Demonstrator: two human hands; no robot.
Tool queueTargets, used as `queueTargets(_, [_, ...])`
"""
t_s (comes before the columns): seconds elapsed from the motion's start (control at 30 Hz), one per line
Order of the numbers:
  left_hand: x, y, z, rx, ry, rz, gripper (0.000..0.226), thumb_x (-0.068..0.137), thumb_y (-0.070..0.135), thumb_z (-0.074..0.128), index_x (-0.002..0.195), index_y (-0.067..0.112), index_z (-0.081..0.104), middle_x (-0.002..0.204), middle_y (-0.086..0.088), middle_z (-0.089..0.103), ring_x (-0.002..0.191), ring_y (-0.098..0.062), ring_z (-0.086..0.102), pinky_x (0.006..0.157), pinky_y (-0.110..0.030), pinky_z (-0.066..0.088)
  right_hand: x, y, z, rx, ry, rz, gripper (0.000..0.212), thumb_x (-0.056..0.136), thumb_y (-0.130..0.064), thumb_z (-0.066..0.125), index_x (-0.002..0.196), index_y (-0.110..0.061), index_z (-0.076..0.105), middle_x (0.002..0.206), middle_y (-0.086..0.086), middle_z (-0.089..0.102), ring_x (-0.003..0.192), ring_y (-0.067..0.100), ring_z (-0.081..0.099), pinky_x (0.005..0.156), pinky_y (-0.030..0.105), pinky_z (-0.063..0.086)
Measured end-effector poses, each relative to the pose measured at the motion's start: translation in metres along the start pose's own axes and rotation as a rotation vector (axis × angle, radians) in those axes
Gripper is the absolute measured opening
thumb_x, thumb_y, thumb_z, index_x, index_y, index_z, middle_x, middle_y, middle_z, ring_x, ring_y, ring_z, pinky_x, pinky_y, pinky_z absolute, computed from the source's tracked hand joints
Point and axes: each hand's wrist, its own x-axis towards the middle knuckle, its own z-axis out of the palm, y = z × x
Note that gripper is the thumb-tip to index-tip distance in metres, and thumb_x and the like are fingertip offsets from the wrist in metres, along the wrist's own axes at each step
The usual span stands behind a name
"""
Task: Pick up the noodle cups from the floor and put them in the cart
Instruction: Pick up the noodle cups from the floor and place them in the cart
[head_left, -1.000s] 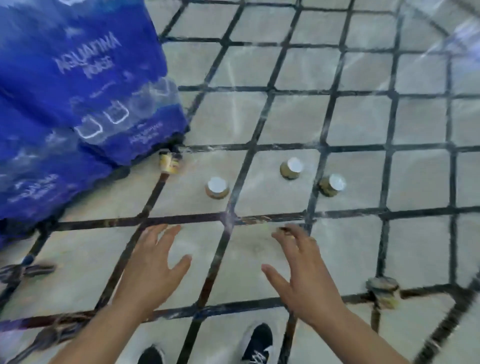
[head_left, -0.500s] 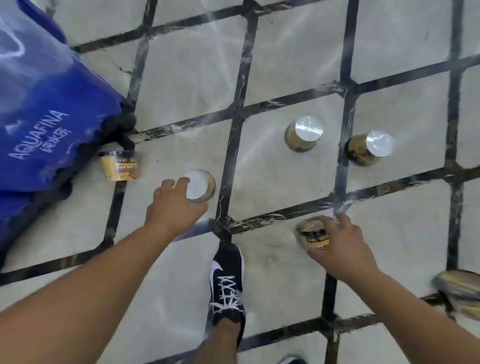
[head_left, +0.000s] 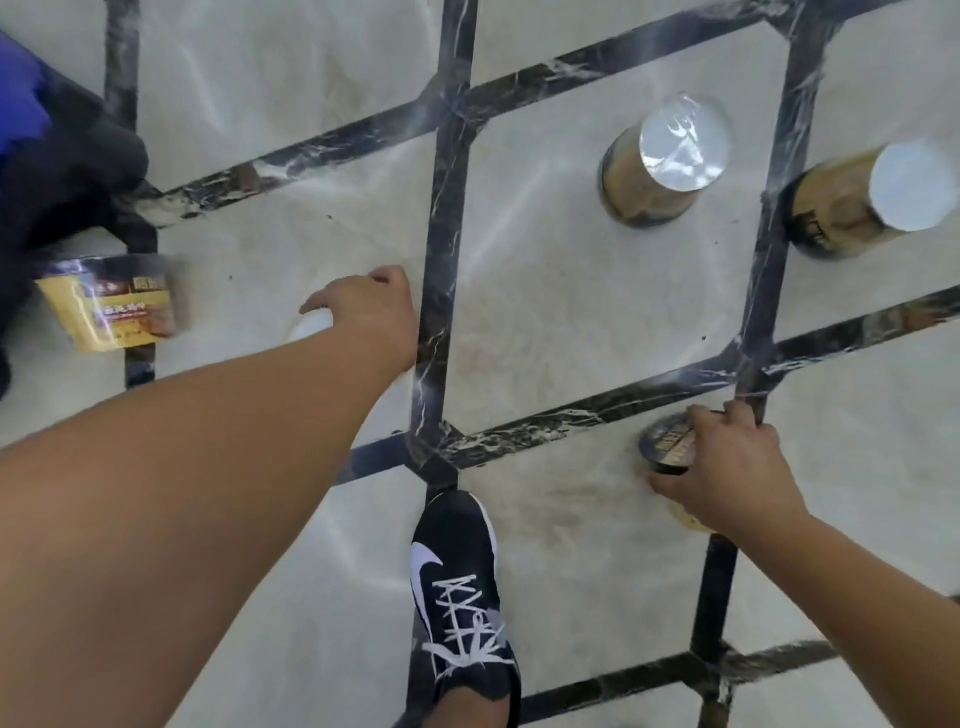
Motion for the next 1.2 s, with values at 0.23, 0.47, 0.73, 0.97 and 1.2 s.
queueTargets(0.23, [-0.017, -0.033, 0.014, -0.024, -0.035, -0.015, 0.12, 0.073, 0.052, 0.082, 0.161, 0.016, 0.008, 0.134, -0.026, 0.054, 0.121, -0.046, 0.048, 0.093, -0.055, 0.052, -0.003, 0.0, 0.004, 0.035, 0.021, 0.015, 0.083, 0.067, -0.081, 0.065, 0.126, -0.023, 0.057, 0.12, 0.009, 0.053, 0.105, 0.034, 0.056, 0.088, 0.042, 0.054])
queueTargets(0.47, [-0.097, -0.063, 0.01, -0.386, 0.208, 0.119, 0.085, 0.069, 0.06, 0.079, 0.133, 0.02, 0.041, 0.128, -0.018, 0.036, 0.115, -0.039, 0.042, 0.074, -0.041, 0.044, -0.049, -0.033, -0.033, 0.137, 0.082, -0.127, 0.083, 0.071, -0.068, 0.08, 0.139, -0.029, 0.051, 0.14, 0.003, 0.044, 0.12, 0.035, 0.05, 0.082, 0.047, 0.056])
queueTargets(0.73, [-0.332, -0.145, 0.022, -1.132, 0.514, 0.086, 0.091, 0.069, 0.046, 0.085, 0.146, 0.034, 0.037, 0.129, 0.004, 0.022, 0.106, -0.02, 0.054, 0.078, -0.021, 0.048, -0.212, -0.108, -0.155, 0.355, 0.323, -0.537, 0.092, 0.067, -0.073, 0.078, 0.146, -0.039, 0.045, 0.153, -0.014, 0.035, 0.132, 0.019, 0.047, 0.089, 0.043, 0.058])
queueTargets(0.97, [-0.613, -0.28, 0.081, -1.481, 0.759, -0.187, 0.095, 0.062, 0.067, 0.07, 0.15, 0.052, 0.036, 0.143, 0.027, 0.019, 0.123, 0.008, 0.049, 0.104, -0.021, 0.047, -0.448, -0.195, -0.273, 0.401, 0.498, -1.005, 0.094, 0.053, -0.076, 0.08, 0.137, -0.038, 0.058, 0.149, -0.009, 0.045, 0.125, 0.028, 0.058, 0.095, 0.046, 0.056])
queueTargets(1.2, [-0.859, -0.397, 0.184, -1.513, 1.021, -0.558, 0.089, 0.057, 0.073, 0.075, 0.139, 0.067, 0.038, 0.142, 0.038, 0.026, 0.115, 0.019, 0.047, 0.089, -0.004, 0.038, -0.682, -0.325, -0.304, 0.412, 0.436, -1.44, 0.101, 0.05, -0.076, 0.076, 0.138, -0.029, 0.064, 0.144, 0.002, 0.058, 0.134, 0.013, 0.053, 0.108, 0.005, 0.032])
